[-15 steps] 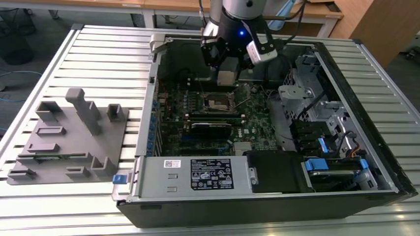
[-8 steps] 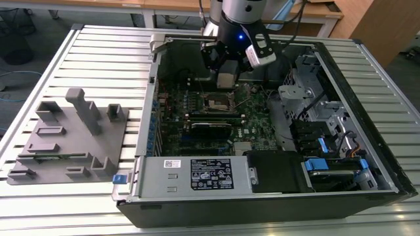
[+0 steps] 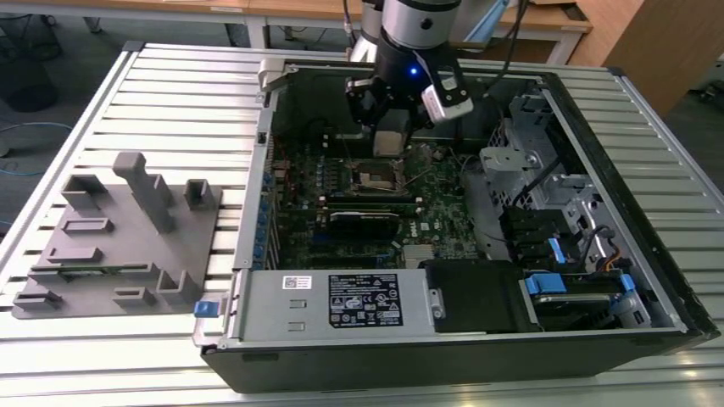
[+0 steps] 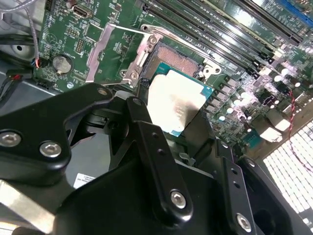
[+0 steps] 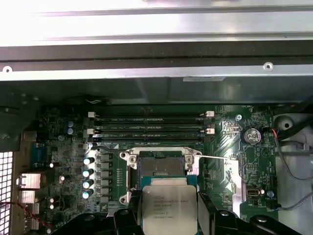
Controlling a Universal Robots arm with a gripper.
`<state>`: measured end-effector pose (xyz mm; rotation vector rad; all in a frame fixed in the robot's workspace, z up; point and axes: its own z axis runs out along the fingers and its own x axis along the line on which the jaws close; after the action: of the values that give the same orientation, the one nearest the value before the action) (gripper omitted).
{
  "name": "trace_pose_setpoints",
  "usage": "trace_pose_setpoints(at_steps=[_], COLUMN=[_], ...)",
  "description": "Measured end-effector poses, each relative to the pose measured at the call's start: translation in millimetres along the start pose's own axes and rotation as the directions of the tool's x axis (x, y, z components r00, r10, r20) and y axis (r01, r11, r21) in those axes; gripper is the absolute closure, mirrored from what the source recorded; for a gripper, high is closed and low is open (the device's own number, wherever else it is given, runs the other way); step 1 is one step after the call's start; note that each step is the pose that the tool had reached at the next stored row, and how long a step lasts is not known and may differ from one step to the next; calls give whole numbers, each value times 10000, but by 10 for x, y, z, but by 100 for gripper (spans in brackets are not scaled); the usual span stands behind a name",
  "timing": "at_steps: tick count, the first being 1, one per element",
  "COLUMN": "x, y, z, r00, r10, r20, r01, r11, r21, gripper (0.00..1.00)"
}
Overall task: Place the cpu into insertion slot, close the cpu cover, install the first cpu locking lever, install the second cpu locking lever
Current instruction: 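Place the cpu into insertion slot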
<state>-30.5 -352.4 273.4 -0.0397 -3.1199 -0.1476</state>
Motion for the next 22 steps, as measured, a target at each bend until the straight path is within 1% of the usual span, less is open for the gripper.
trace_pose_setpoints(at_steps=[5,10,18,22], x=[-2,1,48,61], y=[-8,-11,-17,-21], z=[87,122,171,210], r00=[10000,10000,10000,10000], r10=[0,1,-1,0], r20=[1,1,1,0], r01=[0,-1,1,0], r11=[10000,10000,10000,10000], r21=[-1,-1,0,0], gripper=[46,46,46,46])
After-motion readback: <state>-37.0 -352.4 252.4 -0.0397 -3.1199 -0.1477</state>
